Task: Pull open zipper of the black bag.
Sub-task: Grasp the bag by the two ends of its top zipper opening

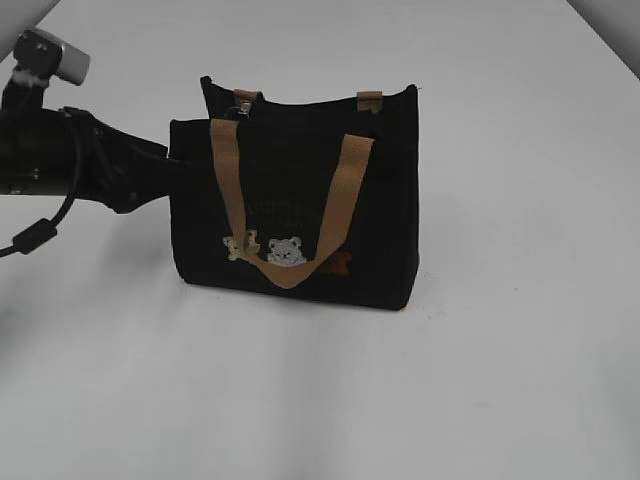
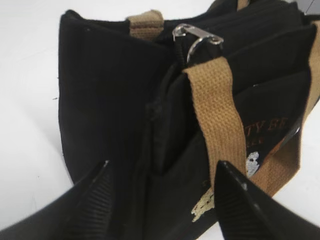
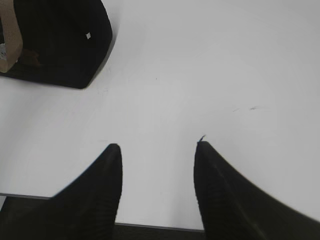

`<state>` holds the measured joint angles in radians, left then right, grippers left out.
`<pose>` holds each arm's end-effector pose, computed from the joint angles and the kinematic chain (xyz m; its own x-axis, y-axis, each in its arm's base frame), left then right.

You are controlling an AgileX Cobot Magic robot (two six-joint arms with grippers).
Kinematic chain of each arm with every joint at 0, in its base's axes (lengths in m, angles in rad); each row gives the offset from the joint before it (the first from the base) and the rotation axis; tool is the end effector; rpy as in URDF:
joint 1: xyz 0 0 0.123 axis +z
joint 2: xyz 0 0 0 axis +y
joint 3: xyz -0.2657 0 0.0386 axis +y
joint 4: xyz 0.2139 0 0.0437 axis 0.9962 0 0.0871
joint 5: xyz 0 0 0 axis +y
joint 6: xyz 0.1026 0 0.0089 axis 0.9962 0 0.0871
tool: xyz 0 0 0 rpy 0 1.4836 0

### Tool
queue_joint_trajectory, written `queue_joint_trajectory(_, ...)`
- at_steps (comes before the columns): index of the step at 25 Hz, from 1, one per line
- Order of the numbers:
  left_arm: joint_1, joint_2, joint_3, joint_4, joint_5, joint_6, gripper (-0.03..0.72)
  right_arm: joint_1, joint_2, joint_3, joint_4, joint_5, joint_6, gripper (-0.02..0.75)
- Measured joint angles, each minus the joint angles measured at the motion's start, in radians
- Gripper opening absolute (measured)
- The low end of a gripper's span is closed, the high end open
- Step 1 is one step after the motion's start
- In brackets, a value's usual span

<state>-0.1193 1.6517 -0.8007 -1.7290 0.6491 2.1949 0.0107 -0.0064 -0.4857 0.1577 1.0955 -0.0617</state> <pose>0.2904 -0.0968 0.2031 -0.3079 0.3712 -0.8760 0.7650 0.6440 0.0039 -0.0093 0.0143 0.2495 -0.4905 0.0056 -0.8714 -0.1270 0.9888 0.0778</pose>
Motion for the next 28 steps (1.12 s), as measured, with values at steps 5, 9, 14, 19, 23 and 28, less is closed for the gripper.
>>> queue_joint_trajectory(5, -0.002, 0.058, 0.000, -0.003, 0.022, 0.085, 0.465, 0.000, 0.000, 0.000, 0.012, -0.002, 0.000, 0.372)
queue_joint_trajectory(9, -0.002, 0.093, -0.001, -0.007, 0.056, 0.092, 0.235, 0.000, 0.000, -0.001, 0.086, -0.029, -0.016, 0.372)
queue_joint_trajectory(14, -0.001, 0.103, -0.001, -0.006, 0.105, 0.094, 0.064, 0.000, 0.126, -0.011, 0.348, -0.258, -0.119, 0.372)
queue_joint_trajectory(19, -0.001, 0.103, -0.001, -0.004, 0.107, 0.094, 0.064, 0.000, 0.574, -0.075, 0.690, -0.375, -0.512, 0.372)
queue_joint_trajectory(23, -0.001, 0.103, -0.001, -0.004, 0.108, 0.094, 0.064, 0.027, 0.990, -0.266, 0.912, -0.372, -0.722, 0.372)
queue_joint_trajectory(28, -0.001, 0.103, -0.001, -0.004, 0.108, 0.094, 0.063, 0.187, 1.374, -0.564, 0.988, -0.341, -0.652, 0.372)
